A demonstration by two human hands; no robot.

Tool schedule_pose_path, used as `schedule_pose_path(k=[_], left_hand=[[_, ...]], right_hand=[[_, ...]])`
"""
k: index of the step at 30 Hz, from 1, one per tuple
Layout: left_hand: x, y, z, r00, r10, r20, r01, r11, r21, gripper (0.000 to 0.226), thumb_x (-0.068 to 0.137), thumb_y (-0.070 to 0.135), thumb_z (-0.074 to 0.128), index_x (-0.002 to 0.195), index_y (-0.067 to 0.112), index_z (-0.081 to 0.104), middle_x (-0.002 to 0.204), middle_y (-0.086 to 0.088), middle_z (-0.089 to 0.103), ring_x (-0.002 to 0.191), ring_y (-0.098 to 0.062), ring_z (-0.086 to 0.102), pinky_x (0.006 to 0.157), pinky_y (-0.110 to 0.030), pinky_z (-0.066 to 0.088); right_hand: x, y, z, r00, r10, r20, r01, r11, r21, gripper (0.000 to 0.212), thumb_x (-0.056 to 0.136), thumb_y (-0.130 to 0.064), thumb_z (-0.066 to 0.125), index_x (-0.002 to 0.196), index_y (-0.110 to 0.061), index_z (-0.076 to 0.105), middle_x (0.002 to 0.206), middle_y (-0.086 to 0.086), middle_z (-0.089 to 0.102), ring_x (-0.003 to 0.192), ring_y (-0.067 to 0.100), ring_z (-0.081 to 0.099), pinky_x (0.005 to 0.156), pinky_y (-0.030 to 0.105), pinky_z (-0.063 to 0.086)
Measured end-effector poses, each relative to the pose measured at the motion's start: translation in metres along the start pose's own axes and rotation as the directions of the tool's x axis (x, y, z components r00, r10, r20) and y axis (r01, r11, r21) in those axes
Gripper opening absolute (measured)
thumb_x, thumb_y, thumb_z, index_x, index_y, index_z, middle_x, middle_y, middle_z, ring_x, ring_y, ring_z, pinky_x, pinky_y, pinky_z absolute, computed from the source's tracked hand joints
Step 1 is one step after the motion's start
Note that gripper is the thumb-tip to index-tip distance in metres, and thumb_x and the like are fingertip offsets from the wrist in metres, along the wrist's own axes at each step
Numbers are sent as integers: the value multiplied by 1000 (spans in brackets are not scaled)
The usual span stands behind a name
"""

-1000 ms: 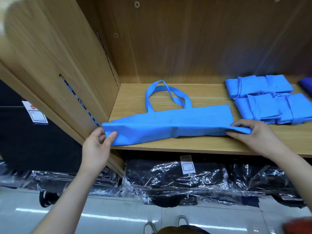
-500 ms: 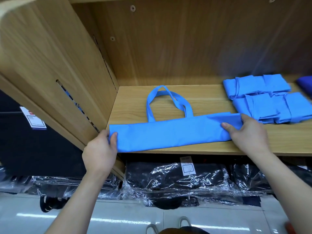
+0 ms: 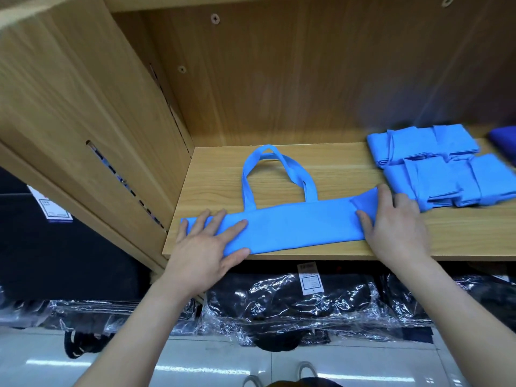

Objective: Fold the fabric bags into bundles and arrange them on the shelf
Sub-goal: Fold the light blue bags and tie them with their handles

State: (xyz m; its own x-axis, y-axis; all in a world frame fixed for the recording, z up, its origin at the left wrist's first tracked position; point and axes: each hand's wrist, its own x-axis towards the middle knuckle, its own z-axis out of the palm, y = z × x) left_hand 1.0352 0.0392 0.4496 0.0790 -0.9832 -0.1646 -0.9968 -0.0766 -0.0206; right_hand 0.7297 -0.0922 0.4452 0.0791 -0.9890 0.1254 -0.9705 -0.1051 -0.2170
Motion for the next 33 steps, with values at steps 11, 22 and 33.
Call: schedule_pose_path(k=[11,22,33], left_hand=[[-22,12,-23,1000,19,25,-25,966,258,96,69,19,68,150,45,22,150,-5,40,122,-29,51,86,-41,48],[-20,67,-50,951,-93,294,35,980,195,82,88,48,54,154,25,9,133,-9,47,117,-27,51,89,-36,44],[-34,0,-48,962,175,-208,-271,692,-670,75,75,-10,61,135,34,51,147,23,41,138,6,31,113,-15,24]], right_hand=[[25,-30,-26,992,-55,-116,94,927,363,72,86,-12,68,148,-26,33,119,19,51,109,38,51,88,41,41],[-32,-82,18,621,-699,354,691,702,173,76,89,-51,56,153,-34,18,164,-5,3,150,13,2,122,44,8],[-26,-62,21,756,-618,214,425,713,558,41,97,-14,54,137,-25,54,144,-11,49,140,4,34,116,24,14]])
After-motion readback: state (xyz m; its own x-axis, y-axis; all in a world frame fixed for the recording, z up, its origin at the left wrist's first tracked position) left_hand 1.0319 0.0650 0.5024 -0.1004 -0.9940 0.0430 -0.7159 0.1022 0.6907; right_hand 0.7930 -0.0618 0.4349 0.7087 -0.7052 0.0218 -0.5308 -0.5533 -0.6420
